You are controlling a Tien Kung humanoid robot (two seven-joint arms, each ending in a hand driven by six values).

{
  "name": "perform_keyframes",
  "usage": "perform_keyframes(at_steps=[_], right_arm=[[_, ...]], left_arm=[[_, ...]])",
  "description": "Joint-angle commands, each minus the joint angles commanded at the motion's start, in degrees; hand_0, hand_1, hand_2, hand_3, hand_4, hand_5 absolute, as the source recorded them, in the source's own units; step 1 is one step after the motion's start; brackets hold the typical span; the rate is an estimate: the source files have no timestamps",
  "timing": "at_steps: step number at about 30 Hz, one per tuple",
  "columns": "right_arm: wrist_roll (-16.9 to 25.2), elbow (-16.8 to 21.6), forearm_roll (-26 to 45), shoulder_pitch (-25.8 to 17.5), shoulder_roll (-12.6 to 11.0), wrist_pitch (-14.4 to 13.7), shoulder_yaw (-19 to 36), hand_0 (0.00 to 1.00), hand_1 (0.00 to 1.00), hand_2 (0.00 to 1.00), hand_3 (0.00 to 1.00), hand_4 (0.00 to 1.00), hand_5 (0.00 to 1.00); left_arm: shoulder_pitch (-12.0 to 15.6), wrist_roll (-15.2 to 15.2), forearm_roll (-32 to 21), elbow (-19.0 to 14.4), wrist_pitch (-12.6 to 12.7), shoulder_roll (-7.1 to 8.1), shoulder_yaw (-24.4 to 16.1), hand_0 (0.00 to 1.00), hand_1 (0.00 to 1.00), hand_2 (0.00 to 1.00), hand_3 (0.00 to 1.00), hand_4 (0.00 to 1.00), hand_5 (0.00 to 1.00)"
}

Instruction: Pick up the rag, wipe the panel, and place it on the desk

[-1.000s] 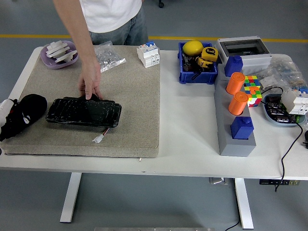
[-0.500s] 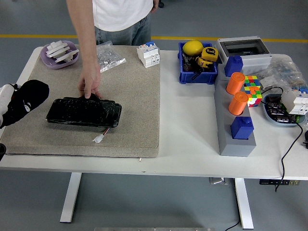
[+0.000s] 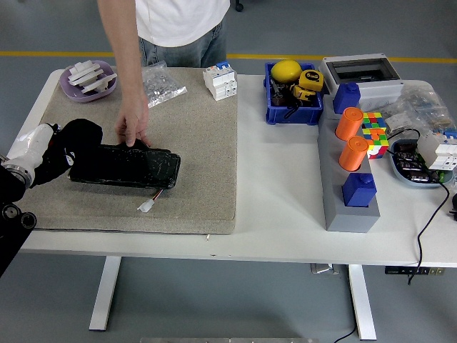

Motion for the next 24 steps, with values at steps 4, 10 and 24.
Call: perform_keyframes(at_steps=[4, 10, 24], right_arm=[[0.05, 0.04, -0.1, 0.07, 0.06, -0.03, 0.08, 0.748, 0.591, 0.672, 0.66, 0.998, 0.632], [0.04, -0.01, -0.05, 0.06, 0.01, 0.0, 0.02, 0.747, 0.59, 0.671, 0.66, 0.998, 0.633], [0.15, 0.0, 0.02, 0.12, -0.16, 0.05, 0.07, 0.744, 0.59, 0.672, 0.66, 0.998, 0.633]], left_arm=[[-0.38, -0.09, -0.23, 0.9, 0.15, -0.6, 0.36, 0.291, 0.612, 0.823, 0.494, 0.002, 0.002], [-0.33, 0.13, -0.08, -0.67, 0.19, -0.97, 1.05, 0.292, 0.607, 0.823, 0.495, 0.002, 0.002], [-1.86, 1.17, -0.79, -3.11, -0.21, -3.42, 8.29, 0.294, 0.599, 0.814, 0.499, 0.002, 0.002]])
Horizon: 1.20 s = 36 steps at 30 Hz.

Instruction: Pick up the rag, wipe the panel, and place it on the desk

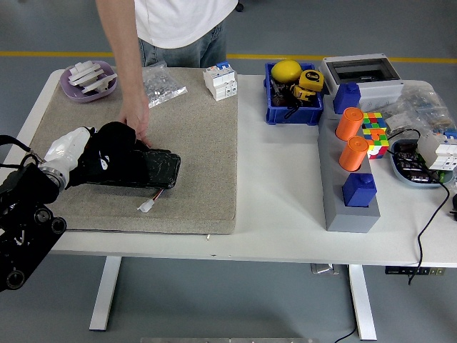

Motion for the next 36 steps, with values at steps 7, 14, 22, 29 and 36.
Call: perform_keyframes(at_steps=[7, 14, 22, 29, 36], right_arm=[[0.01, 0.0, 0.08, 0.03, -0.01, 0.06, -0.13, 0.745, 0.589, 0.672, 0.659, 0.998, 0.631], [0.05, 0.0, 0.02, 0.12, -0.07, 0.04, -0.09, 0.746, 0.589, 0.672, 0.659, 0.998, 0.631], [0.1, 0.01, 0.02, 0.19, -0.09, 0.03, -0.05, 0.745, 0.59, 0.672, 0.659, 0.998, 0.631], [0.1, -0.02, 0.11, 0.19, -0.04, 0.04, -0.15, 0.744, 0.589, 0.672, 0.656, 0.998, 0.63], [0.12, -0.04, 0.16, 0.2, 0.01, 0.02, -0.16, 0.744, 0.59, 0.671, 0.658, 0.998, 0.63]], left_arm=[[-1.68, 0.28, -0.74, -1.65, -0.13, -0.46, 3.58, 0.296, 0.595, 0.811, 0.502, 0.002, 0.002], [-2.73, 0.44, -1.37, -3.05, -0.16, -0.6, 6.04, 0.297, 0.594, 0.805, 0.504, 0.002, 0.002], [-3.69, 0.84, -1.96, -4.23, -0.41, -1.19, 9.23, 0.297, 0.592, 0.804, 0.503, 0.002, 0.002], [-4.33, 1.6, -1.75, -5.68, -0.73, -1.57, 11.32, 0.298, 0.591, 0.796, 0.501, 0.002, 0.002], [-4.11, 3.15, -0.2, -7.97, -1.05, -1.49, 12.38, 0.299, 0.588, 0.792, 0.501, 0.002, 0.002]])
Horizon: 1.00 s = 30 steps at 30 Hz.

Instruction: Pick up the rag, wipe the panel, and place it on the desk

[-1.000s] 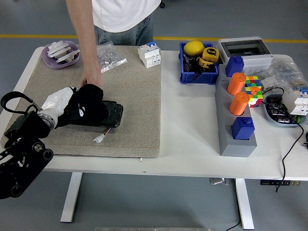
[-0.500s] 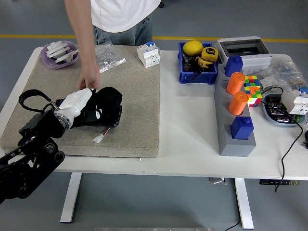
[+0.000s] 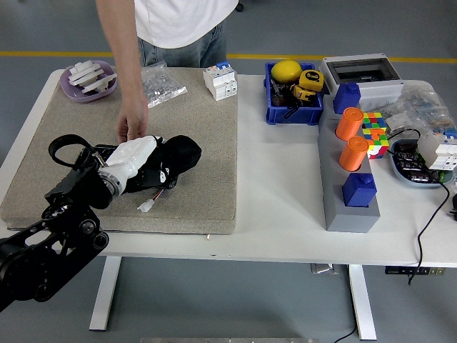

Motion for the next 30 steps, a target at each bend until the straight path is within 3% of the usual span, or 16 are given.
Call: perform_keyframes(at_steps=[3, 12, 30], right_arm=[[0.0, -0.01, 0.04, -0.02, -0.02, 0.0, -0.02, 0.744, 0.59, 0.671, 0.658, 0.998, 0.63], [0.01, -0.08, -0.11, -0.17, 0.06, -0.05, 0.32, 0.747, 0.59, 0.672, 0.657, 0.998, 0.628], [0.03, -0.07, -0.34, -0.24, -0.08, -0.04, 0.59, 0.744, 0.59, 0.671, 0.655, 0.998, 0.626]], left_arm=[[0.24, 0.64, 0.95, -0.96, 0.12, 0.22, 0.07, 0.299, 0.588, 0.792, 0.501, 0.002, 0.002], [1.58, 1.19, 1.31, 0.54, 0.93, 1.65, -1.24, 0.298, 0.575, 0.775, 0.499, 0.002, 0.002], [5.19, 1.71, 3.5, 3.7, 1.51, 4.72, -9.22, 0.301, 0.559, 0.761, 0.502, 0.002, 0.002]])
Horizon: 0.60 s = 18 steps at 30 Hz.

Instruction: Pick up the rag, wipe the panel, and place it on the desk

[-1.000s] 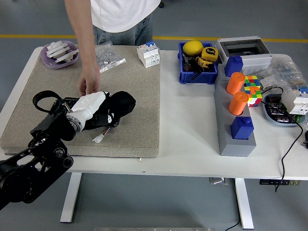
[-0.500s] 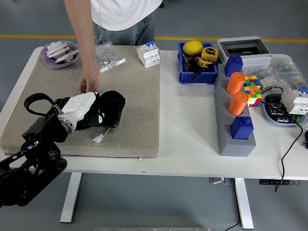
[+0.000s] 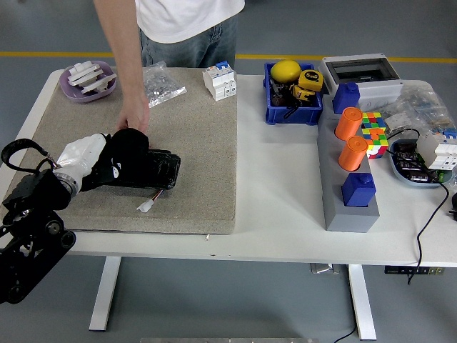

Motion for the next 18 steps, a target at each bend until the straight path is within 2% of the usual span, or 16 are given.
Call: perform_keyframes(at_steps=[12, 18], right_arm=[[-0.07, -0.03, -0.08, -0.07, -0.05, 0.01, 0.23, 0.745, 0.589, 0.671, 0.655, 0.998, 0.626], [-0.07, 0.0, -0.15, -0.06, -0.07, -0.02, 0.35, 0.745, 0.588, 0.671, 0.656, 0.998, 0.627]], left_arm=[[1.72, 0.64, 1.35, 2.46, -0.08, 1.73, -5.86, 0.302, 0.55, 0.751, 0.503, 0.002, 0.002], [2.23, 0.77, 1.74, 3.65, -0.12, 2.05, -7.75, 0.304, 0.549, 0.747, 0.507, 0.002, 0.002]])
